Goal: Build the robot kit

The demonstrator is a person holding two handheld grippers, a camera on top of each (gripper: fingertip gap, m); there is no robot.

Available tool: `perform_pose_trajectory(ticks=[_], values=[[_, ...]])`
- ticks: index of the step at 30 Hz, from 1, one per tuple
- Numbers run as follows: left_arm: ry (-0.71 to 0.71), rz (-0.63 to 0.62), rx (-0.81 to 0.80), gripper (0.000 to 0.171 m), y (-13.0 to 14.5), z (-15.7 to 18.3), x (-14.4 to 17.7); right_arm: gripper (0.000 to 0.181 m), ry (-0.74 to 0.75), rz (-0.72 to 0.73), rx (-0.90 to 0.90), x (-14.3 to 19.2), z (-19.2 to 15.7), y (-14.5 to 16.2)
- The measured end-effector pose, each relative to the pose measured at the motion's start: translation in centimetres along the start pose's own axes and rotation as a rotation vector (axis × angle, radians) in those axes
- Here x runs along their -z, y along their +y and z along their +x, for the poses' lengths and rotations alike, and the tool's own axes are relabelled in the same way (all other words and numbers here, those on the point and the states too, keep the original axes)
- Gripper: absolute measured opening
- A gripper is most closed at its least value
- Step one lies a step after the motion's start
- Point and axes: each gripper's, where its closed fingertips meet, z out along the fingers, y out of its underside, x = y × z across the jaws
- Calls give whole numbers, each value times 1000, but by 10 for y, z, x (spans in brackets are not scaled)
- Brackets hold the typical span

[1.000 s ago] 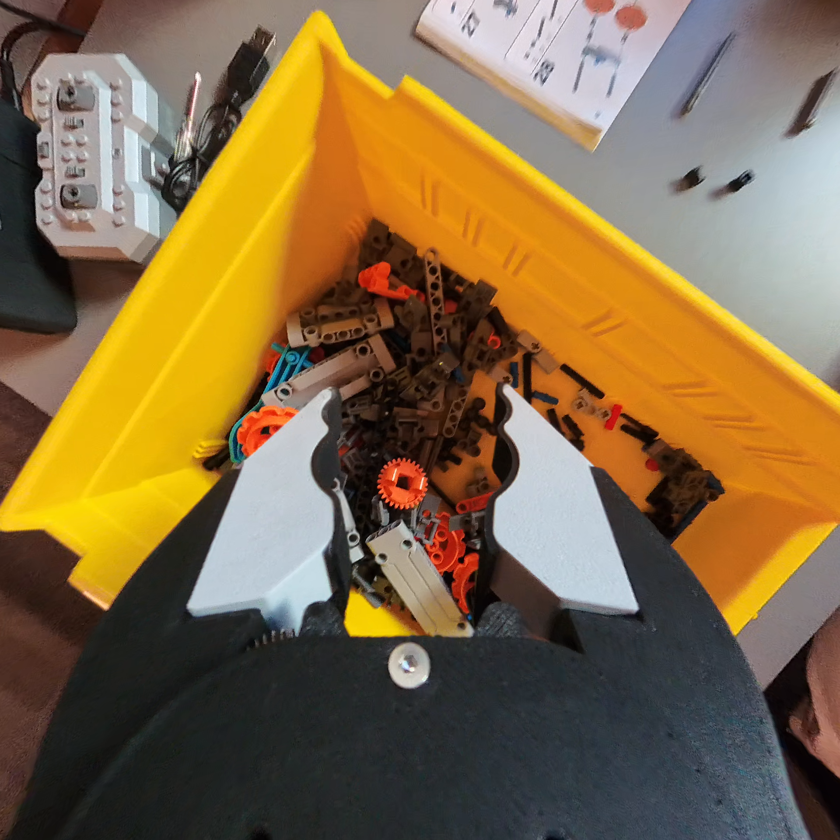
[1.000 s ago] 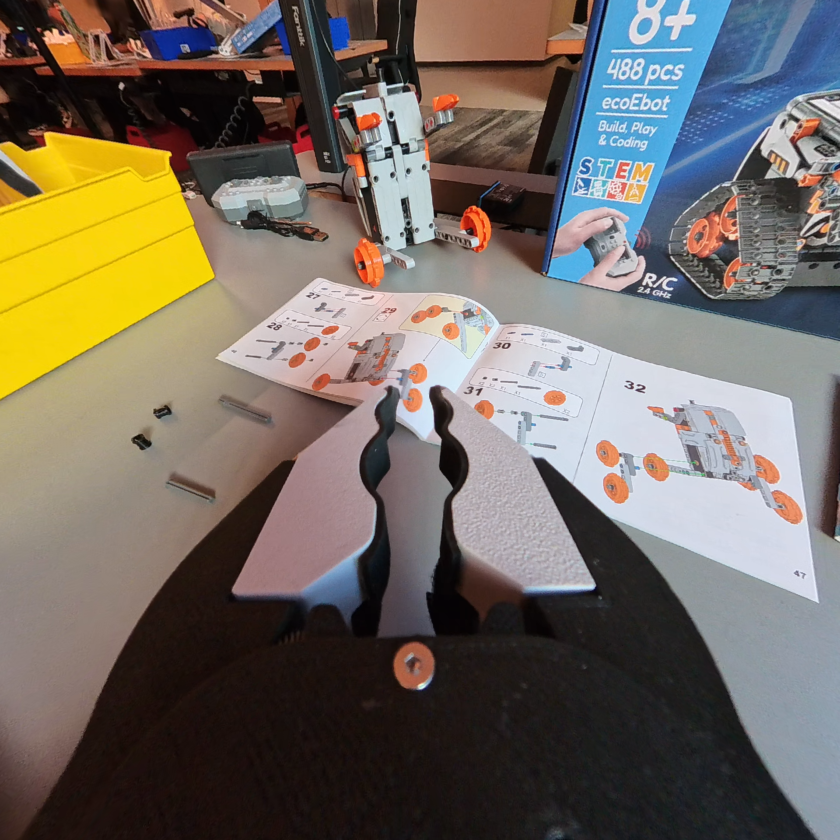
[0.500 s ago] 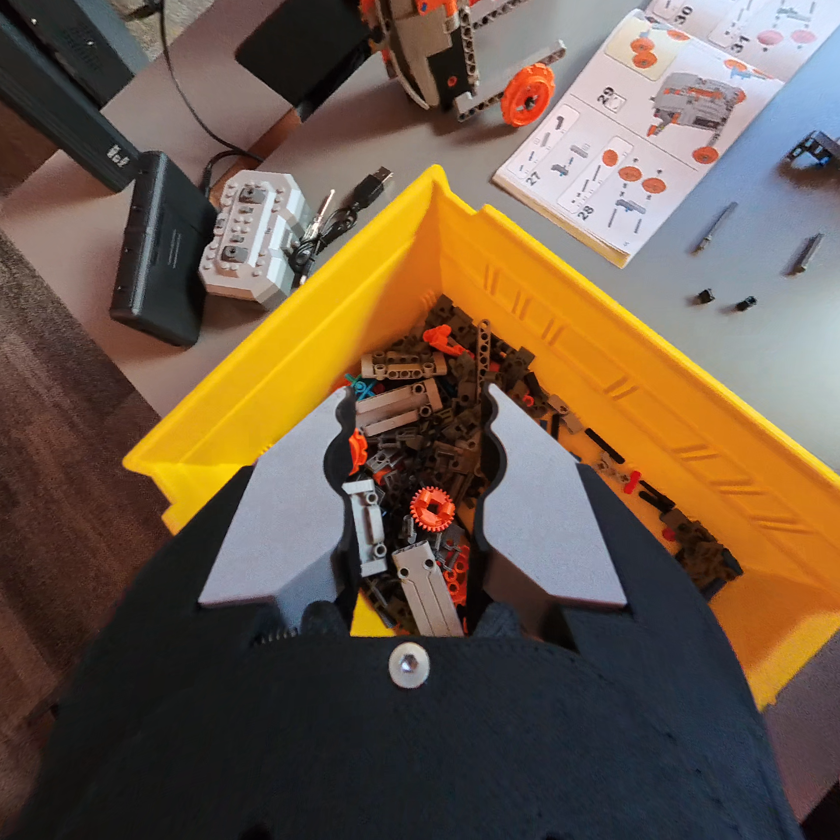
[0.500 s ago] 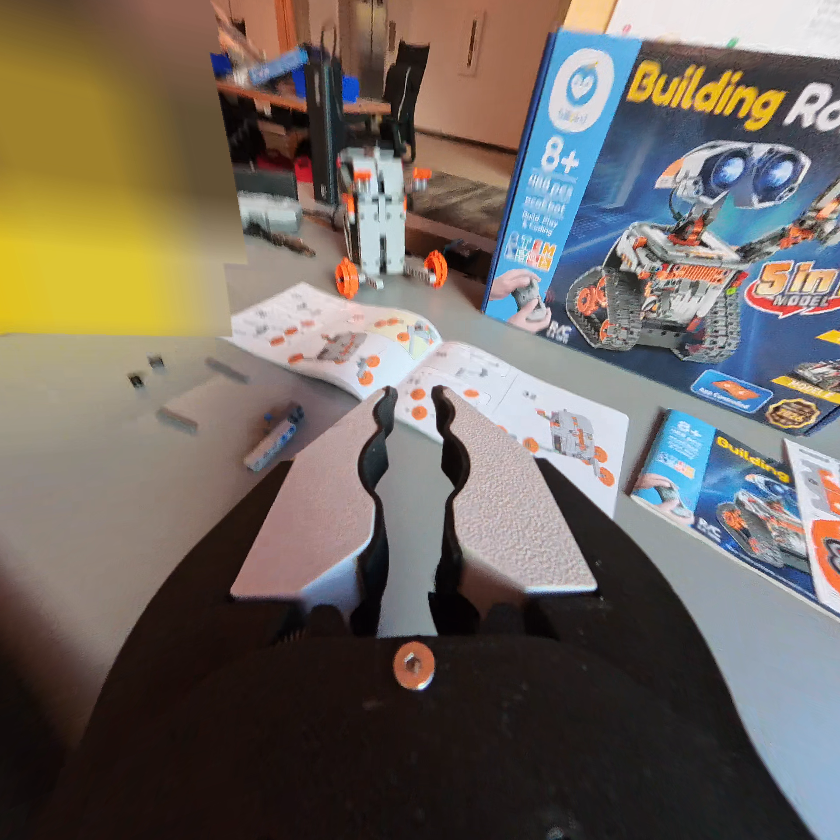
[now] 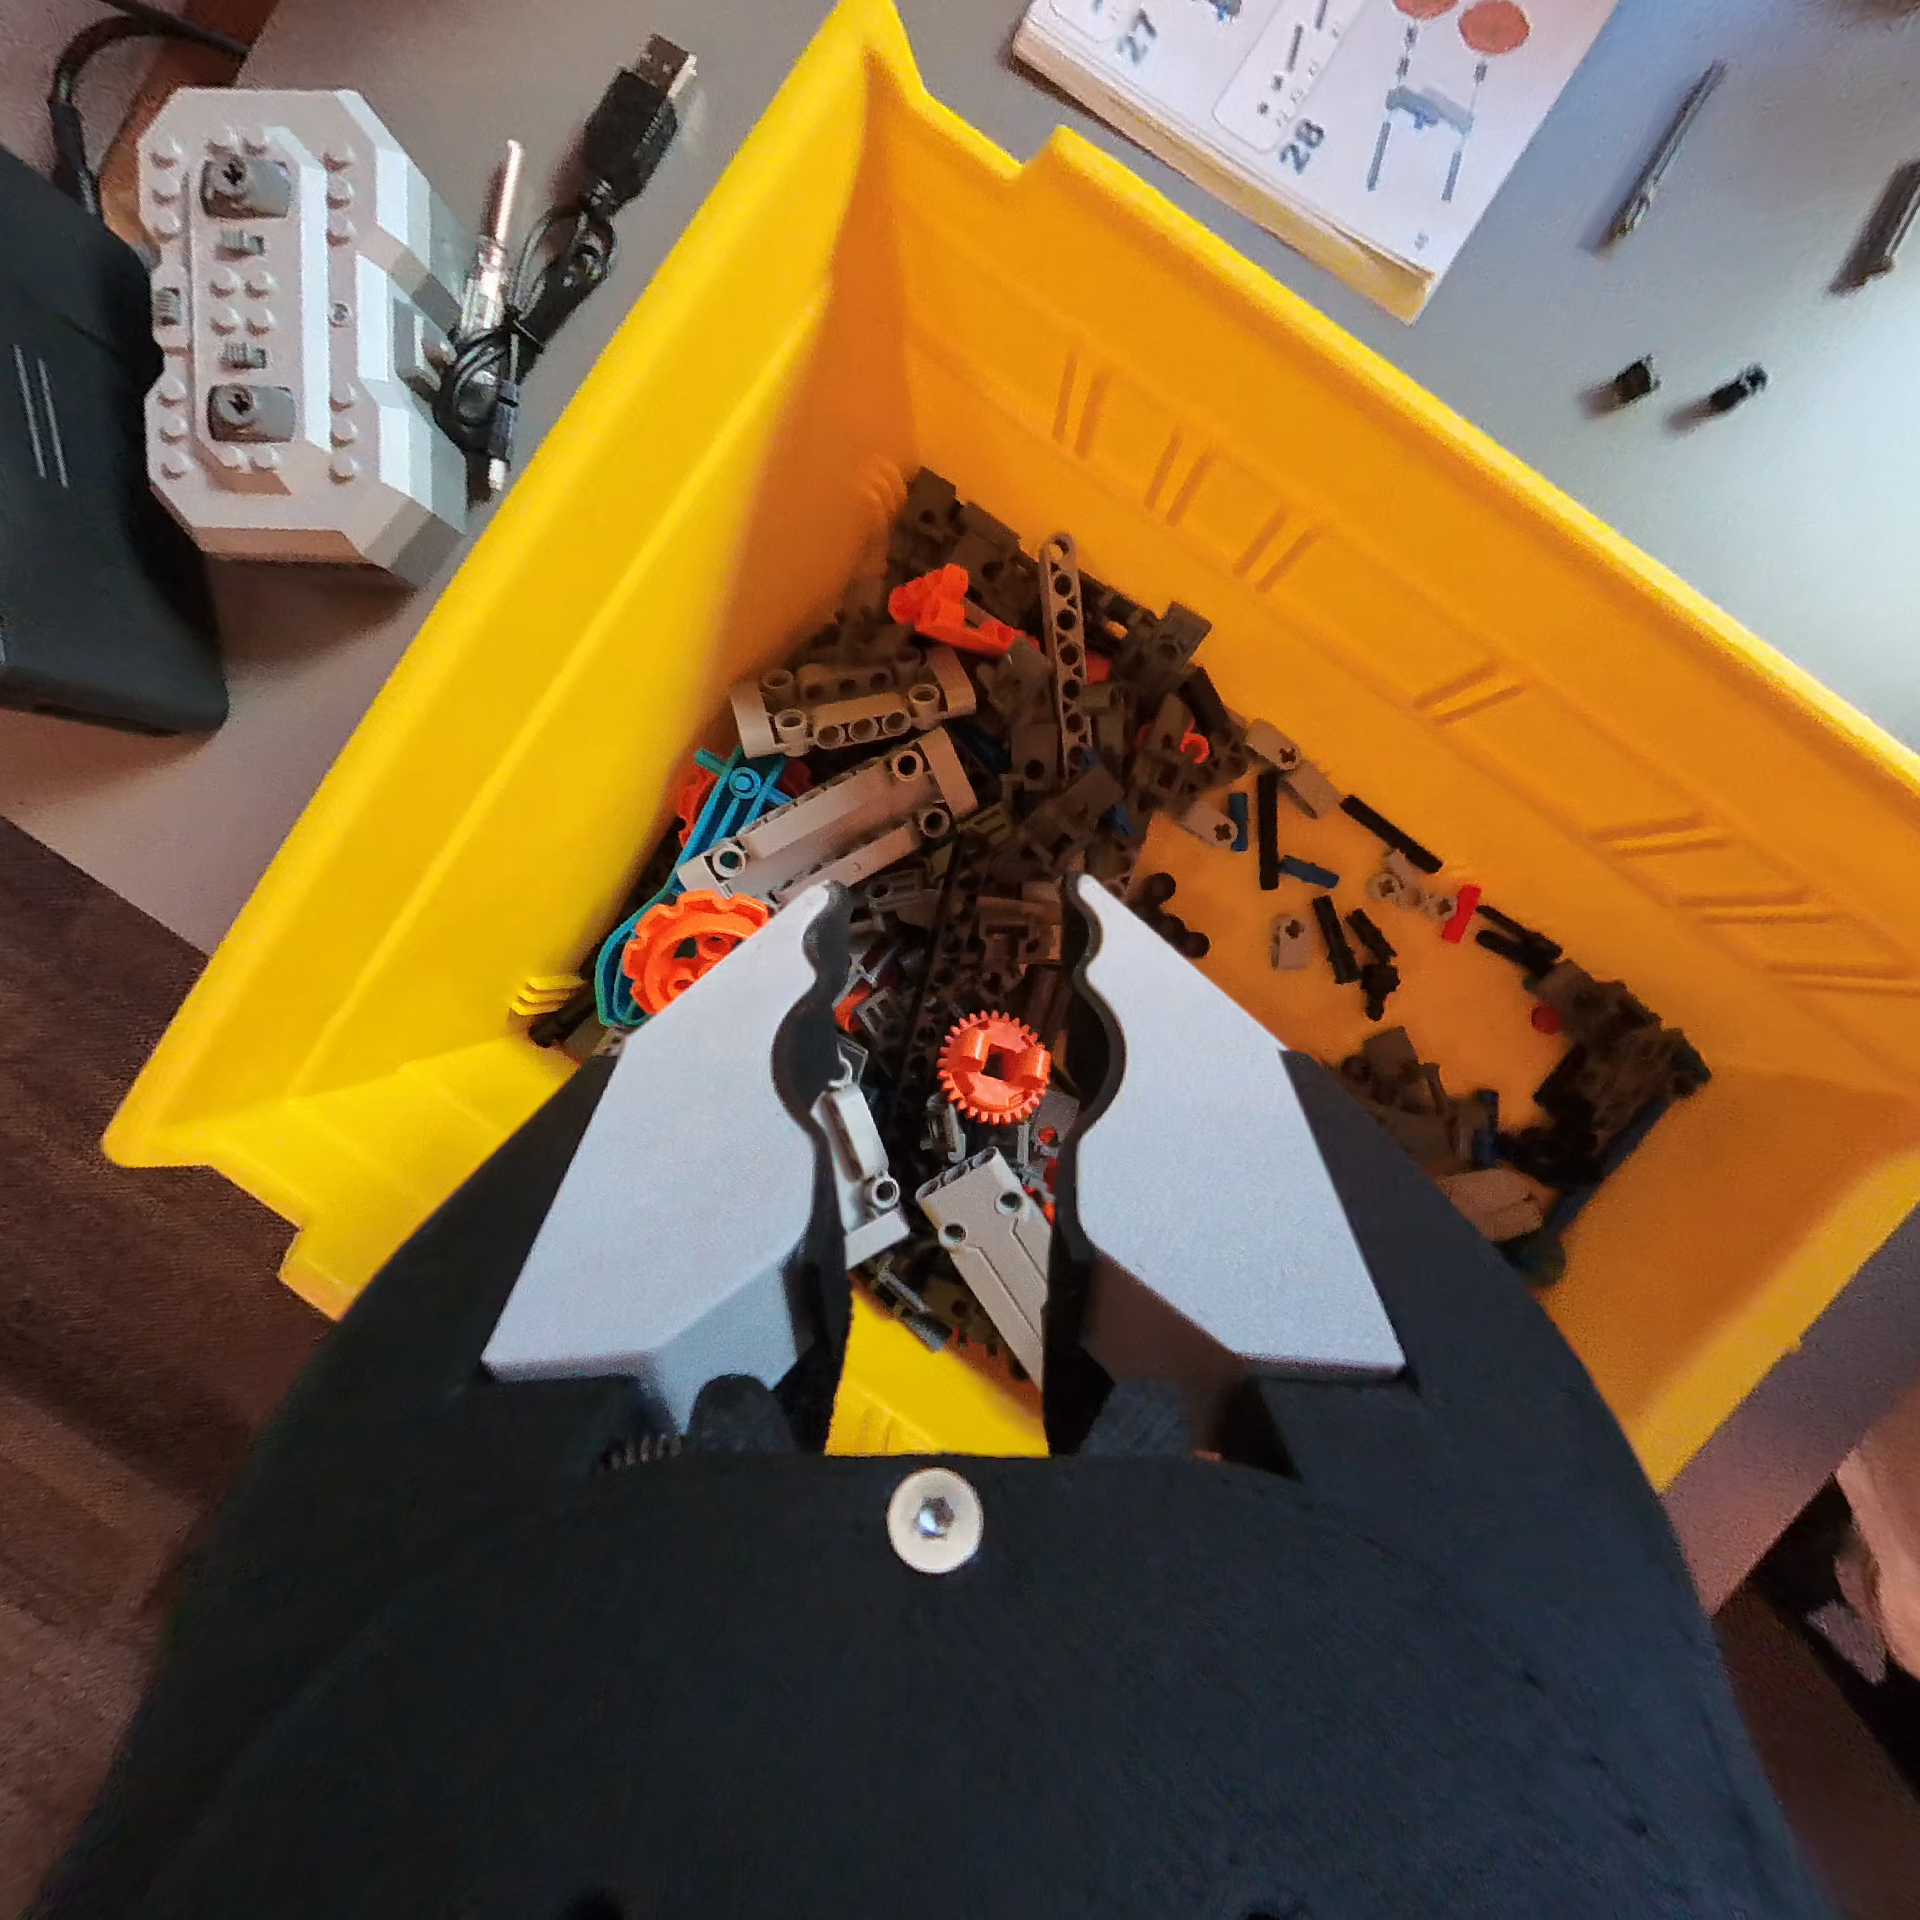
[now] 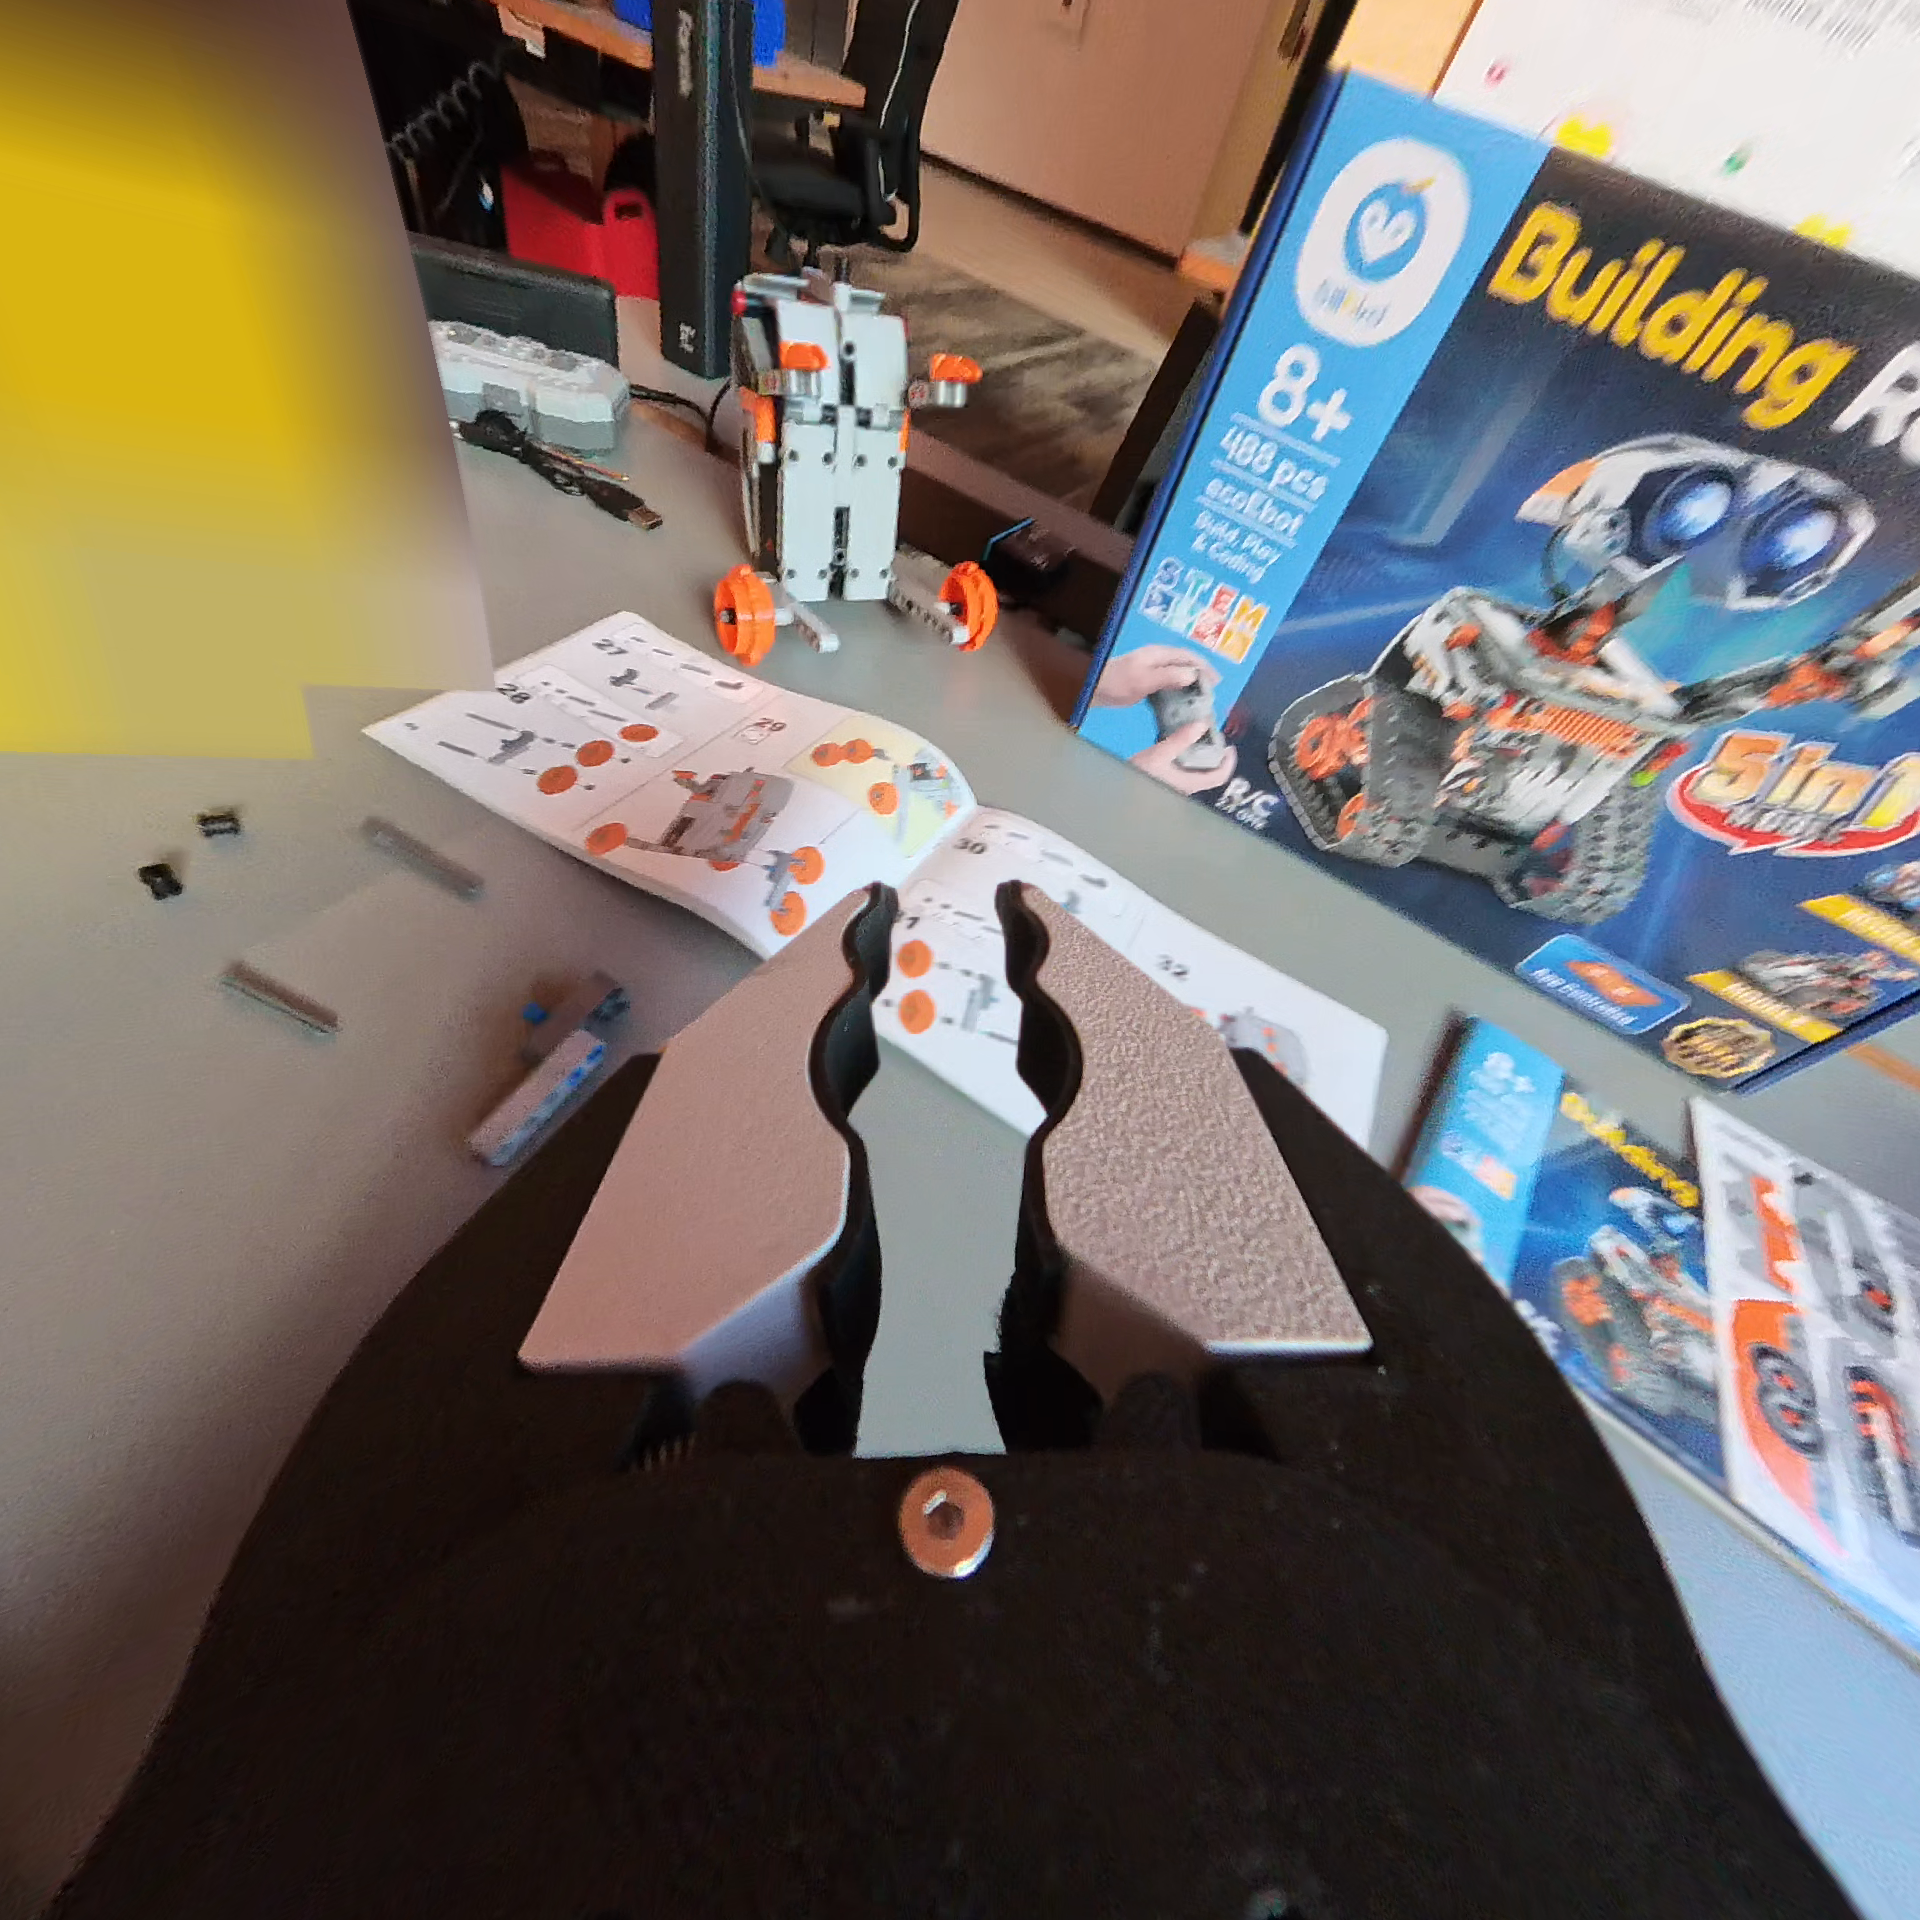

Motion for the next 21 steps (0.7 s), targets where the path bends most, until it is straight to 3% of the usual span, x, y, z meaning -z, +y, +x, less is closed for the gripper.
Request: perform_pose_trajectory(ticks=[6,9,14,18,21], values=[[20,-166,-120,25,23,10,-3,22,-109,95,-286,-16,-19,-28],[140,-199,-121,4,30,36,-7,21,-86,226,-383,-18,-20,-30],[106,-231,-199,0,41,42,-18,16,46,171,-156,-9,-15,-10],[230,-212,-143,4,34,60,-28,15,-3,152,-157,-16,-22,-8],[335,-228,-165,12,35,83,-31,14,43,125,-105,-16,-16,-2]])
